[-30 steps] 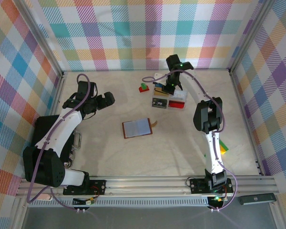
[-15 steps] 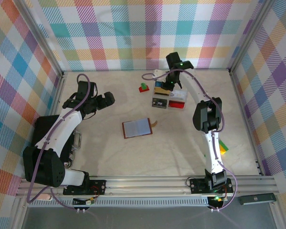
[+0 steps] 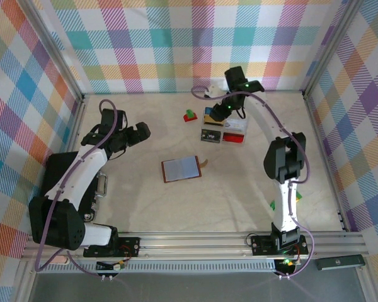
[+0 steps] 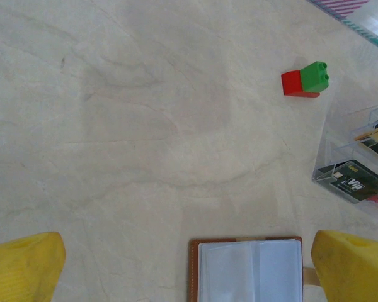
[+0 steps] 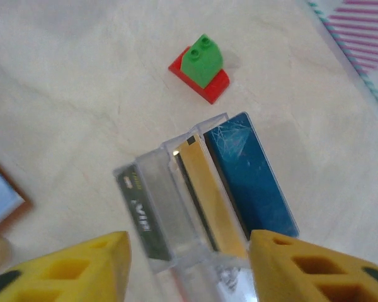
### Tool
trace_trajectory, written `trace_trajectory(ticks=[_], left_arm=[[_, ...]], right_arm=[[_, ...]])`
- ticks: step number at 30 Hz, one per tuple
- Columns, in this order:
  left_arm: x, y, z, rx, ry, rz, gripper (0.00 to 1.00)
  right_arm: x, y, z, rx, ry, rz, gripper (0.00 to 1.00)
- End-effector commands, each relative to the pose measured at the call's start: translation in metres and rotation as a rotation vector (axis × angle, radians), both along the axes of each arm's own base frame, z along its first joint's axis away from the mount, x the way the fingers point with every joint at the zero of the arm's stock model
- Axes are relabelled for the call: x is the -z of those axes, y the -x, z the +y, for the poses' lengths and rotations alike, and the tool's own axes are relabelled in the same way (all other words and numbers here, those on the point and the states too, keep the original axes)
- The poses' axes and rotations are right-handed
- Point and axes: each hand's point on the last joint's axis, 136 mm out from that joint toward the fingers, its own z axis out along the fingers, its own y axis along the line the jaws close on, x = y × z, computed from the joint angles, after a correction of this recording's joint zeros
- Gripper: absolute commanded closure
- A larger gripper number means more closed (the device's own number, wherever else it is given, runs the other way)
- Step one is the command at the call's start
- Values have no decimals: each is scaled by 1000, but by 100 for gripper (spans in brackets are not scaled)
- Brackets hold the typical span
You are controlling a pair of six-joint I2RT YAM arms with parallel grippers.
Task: Take the credit cards out of the card holder
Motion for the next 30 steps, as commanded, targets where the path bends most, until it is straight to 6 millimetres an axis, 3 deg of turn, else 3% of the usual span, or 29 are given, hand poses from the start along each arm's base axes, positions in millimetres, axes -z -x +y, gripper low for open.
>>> trace_trajectory(ticks=[1, 3, 9, 13, 21, 30], left_arm=[[-5, 10, 11, -45, 21, -10, 0], [-1, 17, 15, -58, 27, 7, 0], [7, 36, 10, -37, 112, 57, 0], [17, 50, 8, -28, 150, 84, 0], [36, 72, 9, -33, 198, 126, 0], [43, 77, 19, -41, 198, 129, 0]], right_arm=[[-43, 15, 11, 162, -161, -11, 37], [-46, 27, 12, 234, -177, -9, 27], [-51, 78, 30, 314, -275, 46, 20], [-42, 112, 48, 375, -327, 105, 17], [21, 166, 84, 526, -284, 239, 20], [77, 187, 126, 538, -210, 408, 18]])
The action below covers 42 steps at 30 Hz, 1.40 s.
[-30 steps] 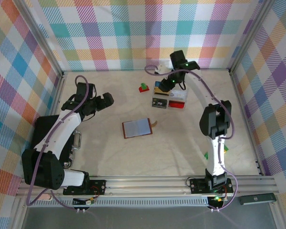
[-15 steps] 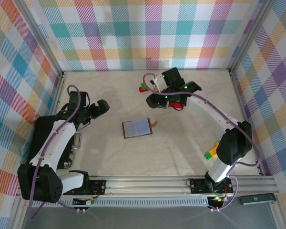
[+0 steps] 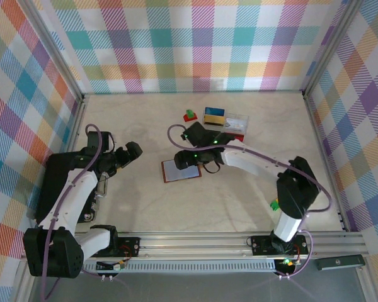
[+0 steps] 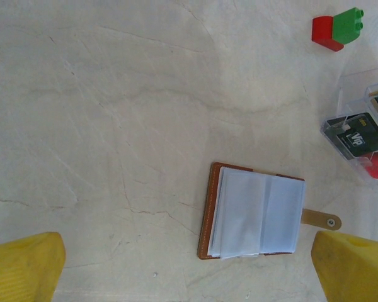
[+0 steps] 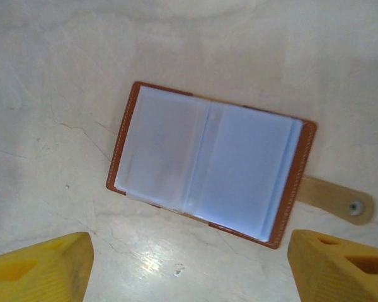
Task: Take the credit cards out of the card holder
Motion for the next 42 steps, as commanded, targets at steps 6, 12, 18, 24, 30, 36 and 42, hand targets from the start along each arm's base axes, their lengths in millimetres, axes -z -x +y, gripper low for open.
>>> trace_trajectory(ticks=[6, 12, 18, 24, 30, 36, 42], left_arm=[[9, 3, 12, -32, 14, 22, 0], [6, -5, 18, -69, 32, 5, 0], [2, -18, 24, -102, 25, -16, 0], [3, -27, 28, -124, 16, -28, 0], [5, -33, 27, -118, 22, -35, 0], [7, -38, 24, -107, 34, -28, 0], [9, -40, 24, -108, 36, -21, 0]], right_arm=[[39, -2, 31, -5, 127, 61, 11], [60, -5, 41, -29, 213, 79, 11], [70, -6, 52, -55, 252, 116, 18], [80, -6, 59, -68, 264, 152, 28], [90, -6, 63, -77, 283, 178, 31], [100, -4, 62, -83, 300, 197, 32], [108, -4, 58, -78, 326, 211, 32]])
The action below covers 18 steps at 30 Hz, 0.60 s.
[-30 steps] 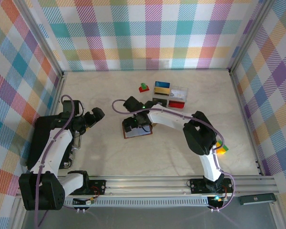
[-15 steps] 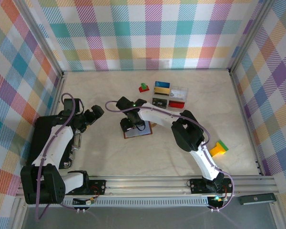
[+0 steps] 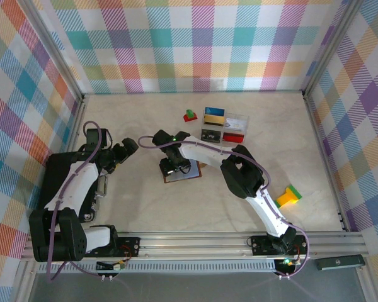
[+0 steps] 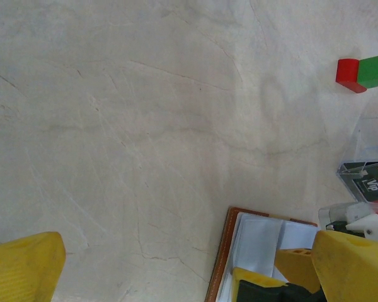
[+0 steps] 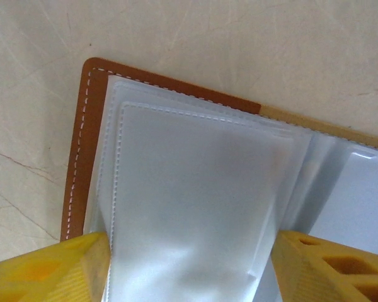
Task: Take the credit cards out of the card holder
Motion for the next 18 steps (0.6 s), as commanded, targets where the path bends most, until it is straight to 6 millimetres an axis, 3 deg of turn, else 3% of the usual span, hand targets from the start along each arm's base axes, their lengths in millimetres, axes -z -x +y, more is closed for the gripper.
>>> trace_trajectory(ticks=[1, 18], left_arm=[[-13, -10, 3, -16, 14, -36, 0], [-4, -6, -6, 29, 53, 8, 0]], right_arm=[[9, 5, -4, -16, 38, 31, 32], [10, 4, -11, 56, -52, 80, 44]])
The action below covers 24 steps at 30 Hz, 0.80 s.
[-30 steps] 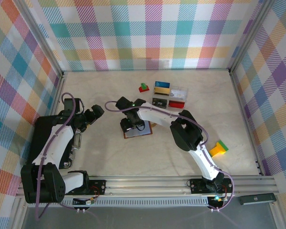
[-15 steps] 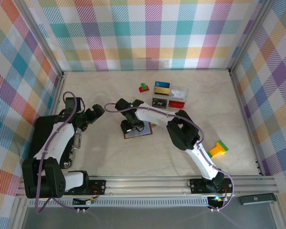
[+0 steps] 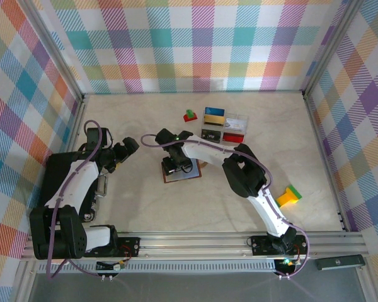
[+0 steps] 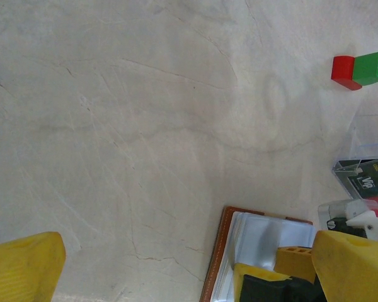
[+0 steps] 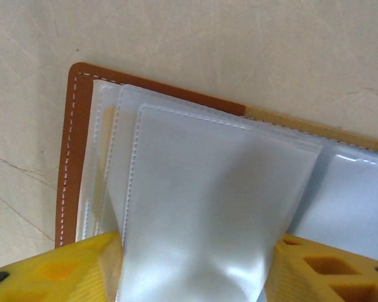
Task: Take the credit cards out of the card holder
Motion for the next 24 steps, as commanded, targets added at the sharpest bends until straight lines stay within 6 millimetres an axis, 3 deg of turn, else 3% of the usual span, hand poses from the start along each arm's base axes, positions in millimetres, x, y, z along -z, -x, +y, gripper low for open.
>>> trace_trajectory(ticks=[1, 10, 24], left_arm=[[-5, -4, -3, 18, 38, 2, 0], [8, -3, -23, 74, 135, 52, 10], [44, 2, -91, 216, 268, 167, 60]], right_arm=[[7, 8, -6, 28, -15, 56, 45], [6, 2, -16, 73, -8, 36, 56], [10, -3, -29, 146, -23, 36, 69]])
